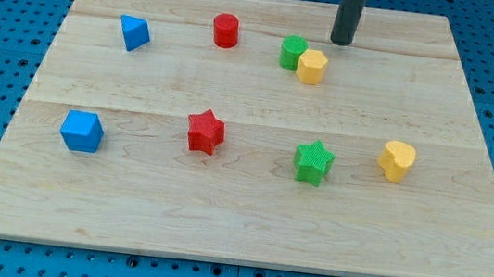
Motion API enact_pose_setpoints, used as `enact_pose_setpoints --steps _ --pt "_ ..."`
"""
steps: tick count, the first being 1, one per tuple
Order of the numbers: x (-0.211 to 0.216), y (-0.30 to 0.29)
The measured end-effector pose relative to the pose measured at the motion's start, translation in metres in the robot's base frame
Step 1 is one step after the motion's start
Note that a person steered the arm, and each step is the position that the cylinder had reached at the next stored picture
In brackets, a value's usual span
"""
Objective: Slide the green circle down a bit
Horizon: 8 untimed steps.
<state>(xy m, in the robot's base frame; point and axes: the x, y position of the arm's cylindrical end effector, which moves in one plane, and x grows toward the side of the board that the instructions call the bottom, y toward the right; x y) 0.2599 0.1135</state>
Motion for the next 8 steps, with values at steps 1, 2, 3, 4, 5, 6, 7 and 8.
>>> enact_pose_setpoints --steps 1,2,3,4,5,6,7,8 --pt "-0.006 -0.028" --pt "-0.006 -0.078" --pt "0.008 -0.1" --pt "0.015 -0.081" --pt "0.009 -0.045" --pt "0.009 -0.028" --pt "0.01 -0.048" --pt "0.021 -0.076"
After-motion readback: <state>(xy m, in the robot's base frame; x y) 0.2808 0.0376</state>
